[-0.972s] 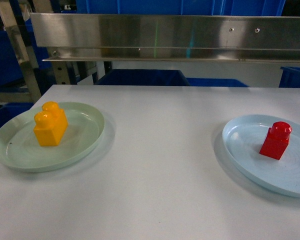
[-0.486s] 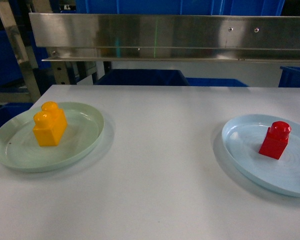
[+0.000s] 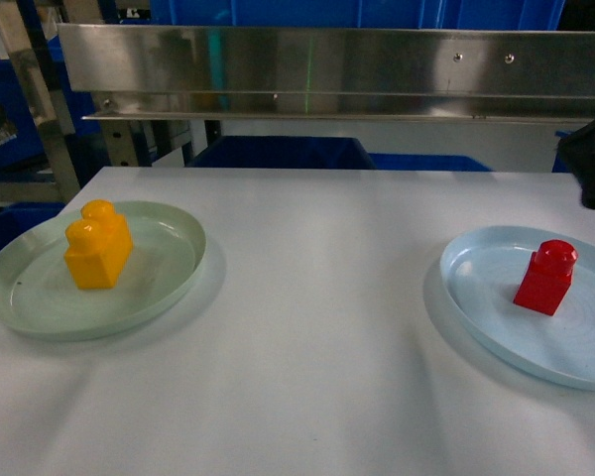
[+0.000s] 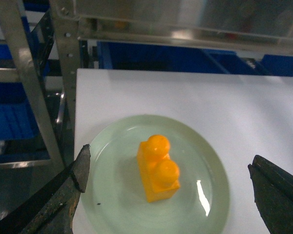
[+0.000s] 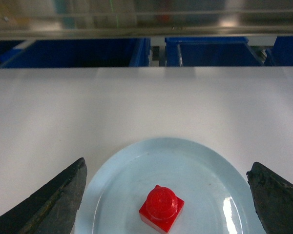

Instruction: Sort and place red and yellow blocks in left bins

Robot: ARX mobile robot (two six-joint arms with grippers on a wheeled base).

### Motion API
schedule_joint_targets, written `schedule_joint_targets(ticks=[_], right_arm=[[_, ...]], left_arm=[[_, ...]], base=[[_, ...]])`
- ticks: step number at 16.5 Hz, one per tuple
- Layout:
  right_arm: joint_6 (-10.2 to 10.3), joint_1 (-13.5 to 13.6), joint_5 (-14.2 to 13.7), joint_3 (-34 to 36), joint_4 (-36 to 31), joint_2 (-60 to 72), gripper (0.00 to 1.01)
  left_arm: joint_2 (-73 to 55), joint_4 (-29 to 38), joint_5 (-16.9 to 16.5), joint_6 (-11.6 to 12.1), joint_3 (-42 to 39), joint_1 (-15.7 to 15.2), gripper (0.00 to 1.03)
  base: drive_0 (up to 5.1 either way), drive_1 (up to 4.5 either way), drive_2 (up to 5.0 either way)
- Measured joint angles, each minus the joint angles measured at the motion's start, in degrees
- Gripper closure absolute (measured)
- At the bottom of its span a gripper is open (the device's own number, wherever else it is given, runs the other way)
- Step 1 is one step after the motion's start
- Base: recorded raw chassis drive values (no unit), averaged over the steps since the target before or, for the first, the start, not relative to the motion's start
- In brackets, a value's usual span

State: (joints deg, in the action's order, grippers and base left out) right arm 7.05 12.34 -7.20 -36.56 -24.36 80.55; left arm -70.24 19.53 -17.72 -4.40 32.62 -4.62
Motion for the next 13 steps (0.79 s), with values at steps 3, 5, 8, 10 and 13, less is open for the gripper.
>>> schedule_joint_targets(ticks=[3,5,8,10,13], right_arm=[[1.0,1.6,-3.6,-3.2,3.9,8.2,0.03],[4.0,2.4,-6.8,-4.6,5.9,11.1,0.03],[7.2,4.0,-9.6,-6.3,5.6,15.1,0.03],[8.6,4.5,-10.0,-7.6,5.7,17.5,0.03],[10.5,3.6,-11.5,-10.0,5.4,21.9,0.03]], left_arm=[[-2.4,1.8,0.3,1.1,-0.3,-0.1,0.05],[-1.9,2.3,0.2,1.4,-0.5,0.0,0.05],[-1.9,2.6,-0.1,1.4,-1.0,0.7,0.05],[-1.9,2.3,-0.8,1.4,-1.0,1.0,0.05],[-1.7,1.1,-2.7,1.4,-1.0,1.2,0.05]], base=[[0.0,0.00,0.0],[0.0,0.00,0.0],[0.0,0.00,0.0],[0.0,0.00,0.0],[0.0,0.00,0.0]])
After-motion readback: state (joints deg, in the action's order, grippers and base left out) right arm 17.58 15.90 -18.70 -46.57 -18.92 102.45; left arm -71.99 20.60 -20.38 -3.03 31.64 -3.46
